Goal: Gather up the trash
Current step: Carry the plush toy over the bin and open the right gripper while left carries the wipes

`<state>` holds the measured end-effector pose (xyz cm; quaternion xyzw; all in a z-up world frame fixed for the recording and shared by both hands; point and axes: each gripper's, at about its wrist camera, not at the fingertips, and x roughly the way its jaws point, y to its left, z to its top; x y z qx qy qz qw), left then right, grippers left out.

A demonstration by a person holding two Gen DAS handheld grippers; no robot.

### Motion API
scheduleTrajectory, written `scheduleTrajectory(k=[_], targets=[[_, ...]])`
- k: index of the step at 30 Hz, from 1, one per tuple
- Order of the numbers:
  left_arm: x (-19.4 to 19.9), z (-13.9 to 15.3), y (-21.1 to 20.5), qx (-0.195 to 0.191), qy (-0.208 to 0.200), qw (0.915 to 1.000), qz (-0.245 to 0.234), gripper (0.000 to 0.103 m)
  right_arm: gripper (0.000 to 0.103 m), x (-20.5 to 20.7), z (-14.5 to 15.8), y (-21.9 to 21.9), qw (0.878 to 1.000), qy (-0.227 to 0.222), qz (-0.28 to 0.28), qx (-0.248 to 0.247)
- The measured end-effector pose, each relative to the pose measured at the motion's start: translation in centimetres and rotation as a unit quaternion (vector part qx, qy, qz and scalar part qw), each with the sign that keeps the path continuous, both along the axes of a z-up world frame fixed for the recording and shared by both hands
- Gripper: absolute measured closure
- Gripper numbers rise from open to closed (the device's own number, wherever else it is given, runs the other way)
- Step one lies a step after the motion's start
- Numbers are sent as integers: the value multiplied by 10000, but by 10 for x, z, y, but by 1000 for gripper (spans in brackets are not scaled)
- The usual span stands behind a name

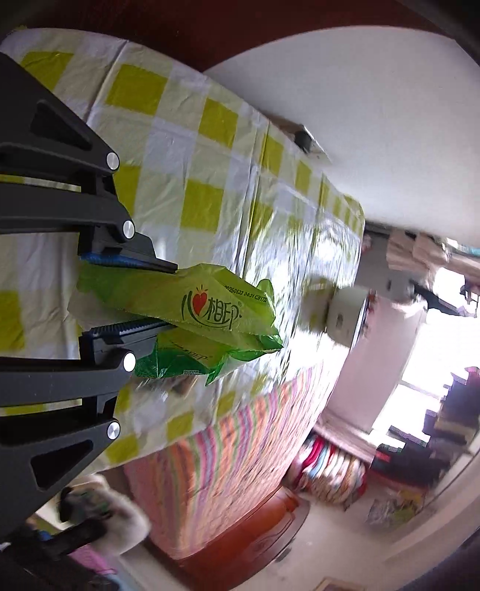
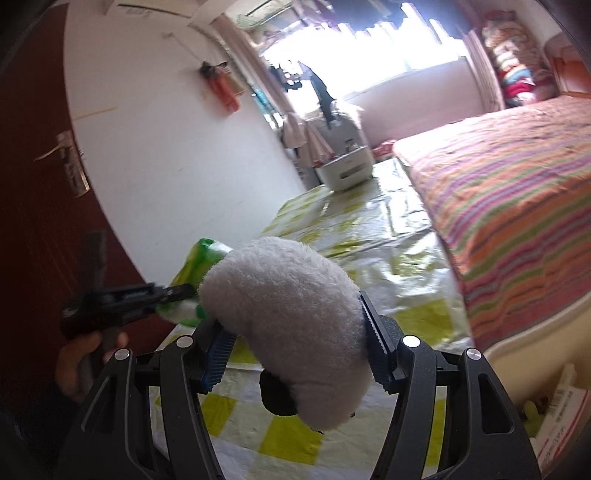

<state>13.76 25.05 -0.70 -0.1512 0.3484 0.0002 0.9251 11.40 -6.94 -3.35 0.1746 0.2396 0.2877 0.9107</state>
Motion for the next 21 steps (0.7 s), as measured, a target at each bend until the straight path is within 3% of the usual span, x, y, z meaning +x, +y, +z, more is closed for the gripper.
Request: scheduleTrajectory(k=[13,21], targets=[[-31,8,-94,269,-154,9942,-1028,79,43,-7,-12,-47,9910,78,-1249,-475],[-41,13,-136,422,-199,9879,-1477,79,43,-17,-13,-72,9768,55,-1996,-775]])
